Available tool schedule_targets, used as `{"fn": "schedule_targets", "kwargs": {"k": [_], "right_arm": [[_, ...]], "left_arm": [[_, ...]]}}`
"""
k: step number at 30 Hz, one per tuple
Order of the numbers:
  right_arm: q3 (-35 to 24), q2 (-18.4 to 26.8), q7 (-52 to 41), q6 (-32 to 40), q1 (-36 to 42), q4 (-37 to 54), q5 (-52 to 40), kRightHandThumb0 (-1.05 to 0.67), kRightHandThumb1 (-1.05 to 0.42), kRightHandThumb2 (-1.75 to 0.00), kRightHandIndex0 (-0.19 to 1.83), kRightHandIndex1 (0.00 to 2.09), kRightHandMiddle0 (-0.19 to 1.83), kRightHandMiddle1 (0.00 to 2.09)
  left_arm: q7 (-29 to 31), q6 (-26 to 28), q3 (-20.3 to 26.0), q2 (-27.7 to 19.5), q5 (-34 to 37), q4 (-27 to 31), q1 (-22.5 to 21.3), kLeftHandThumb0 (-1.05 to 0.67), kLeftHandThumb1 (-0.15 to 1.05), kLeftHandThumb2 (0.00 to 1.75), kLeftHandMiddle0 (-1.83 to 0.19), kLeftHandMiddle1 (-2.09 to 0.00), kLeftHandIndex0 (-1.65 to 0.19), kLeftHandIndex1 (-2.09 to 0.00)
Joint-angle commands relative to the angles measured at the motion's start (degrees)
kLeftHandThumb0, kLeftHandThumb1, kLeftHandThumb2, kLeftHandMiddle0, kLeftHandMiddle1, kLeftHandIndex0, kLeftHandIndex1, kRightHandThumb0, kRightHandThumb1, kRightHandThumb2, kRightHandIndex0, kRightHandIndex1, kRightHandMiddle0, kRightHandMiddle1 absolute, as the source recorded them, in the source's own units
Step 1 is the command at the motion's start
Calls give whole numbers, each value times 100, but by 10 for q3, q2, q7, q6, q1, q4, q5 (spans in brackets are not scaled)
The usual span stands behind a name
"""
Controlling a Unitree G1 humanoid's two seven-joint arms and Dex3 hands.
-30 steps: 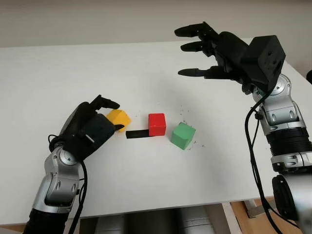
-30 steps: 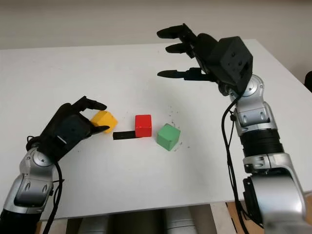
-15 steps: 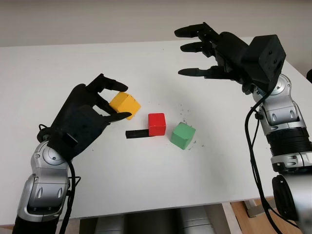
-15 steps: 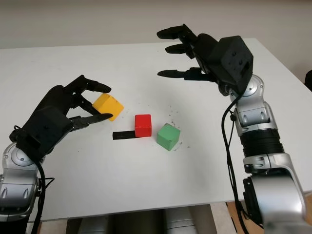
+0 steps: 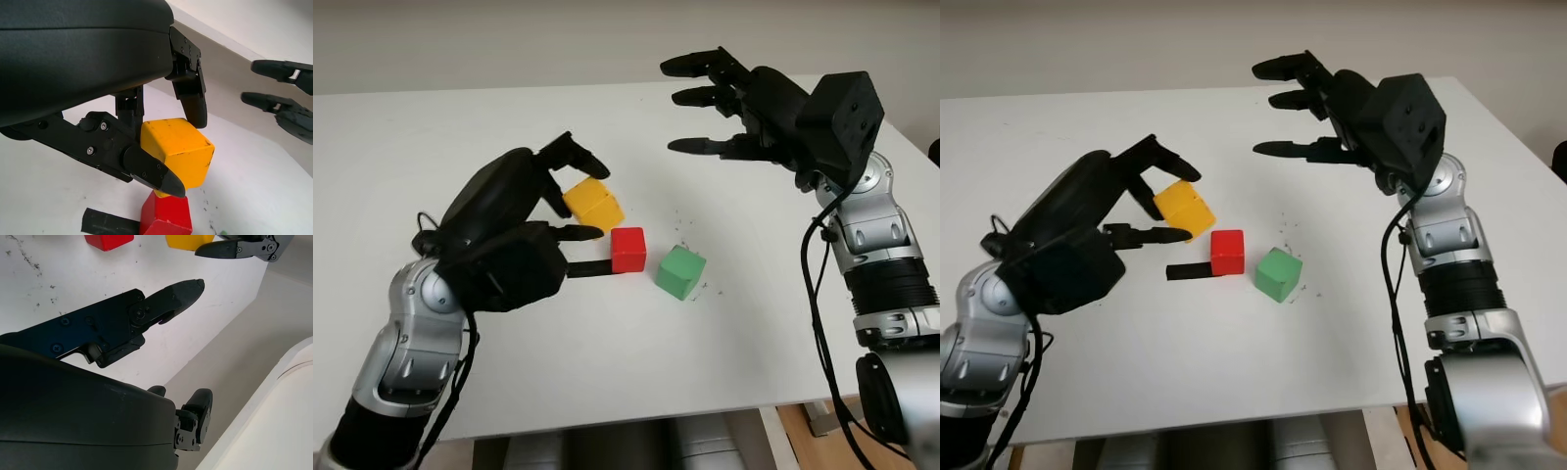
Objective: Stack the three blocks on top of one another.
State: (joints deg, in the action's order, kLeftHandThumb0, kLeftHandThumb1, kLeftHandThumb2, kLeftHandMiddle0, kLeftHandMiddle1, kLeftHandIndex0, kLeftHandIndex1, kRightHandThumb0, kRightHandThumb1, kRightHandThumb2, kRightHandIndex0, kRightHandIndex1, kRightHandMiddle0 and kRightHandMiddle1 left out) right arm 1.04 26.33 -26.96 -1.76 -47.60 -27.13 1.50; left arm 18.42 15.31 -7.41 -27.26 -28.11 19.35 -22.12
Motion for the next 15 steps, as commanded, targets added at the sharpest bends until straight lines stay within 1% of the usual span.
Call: {"fn": "schedule_targets", "kwargs": {"k": [1,6,10,12,15], "right_arm": [[-7,-3,3,2,0,5,-5,-56,-92,-6,-8,77,-14,90],[-9,-6,3,7,1,7,-9,-54,-91,-5,-9,78,-14,89],[-12,-7,1,2,3,4,-12,-55,-91,-5,-10,81,-16,94],[-12,-6,3,1,4,6,-10,-59,-91,-5,-9,83,-16,94],[-13,-4,4,7,7,13,-8,-62,-92,-6,-8,82,-14,91]], "left_arm": [[3,-18,-10,-9,-8,-19,-26,-8,93,5,-57,-153,-38,-136],[17,-50,-25,-14,-15,-66,-56,-10,92,5,-64,-147,-41,-131],[30,-82,-26,-21,-4,-103,-78,-10,94,6,-60,-150,-39,-129],[29,-100,-28,-23,-5,-123,-88,-10,93,5,-61,-151,-39,-130],[27,-120,-31,-25,-9,-147,-99,-10,93,5,-57,-153,-38,-128]]}}
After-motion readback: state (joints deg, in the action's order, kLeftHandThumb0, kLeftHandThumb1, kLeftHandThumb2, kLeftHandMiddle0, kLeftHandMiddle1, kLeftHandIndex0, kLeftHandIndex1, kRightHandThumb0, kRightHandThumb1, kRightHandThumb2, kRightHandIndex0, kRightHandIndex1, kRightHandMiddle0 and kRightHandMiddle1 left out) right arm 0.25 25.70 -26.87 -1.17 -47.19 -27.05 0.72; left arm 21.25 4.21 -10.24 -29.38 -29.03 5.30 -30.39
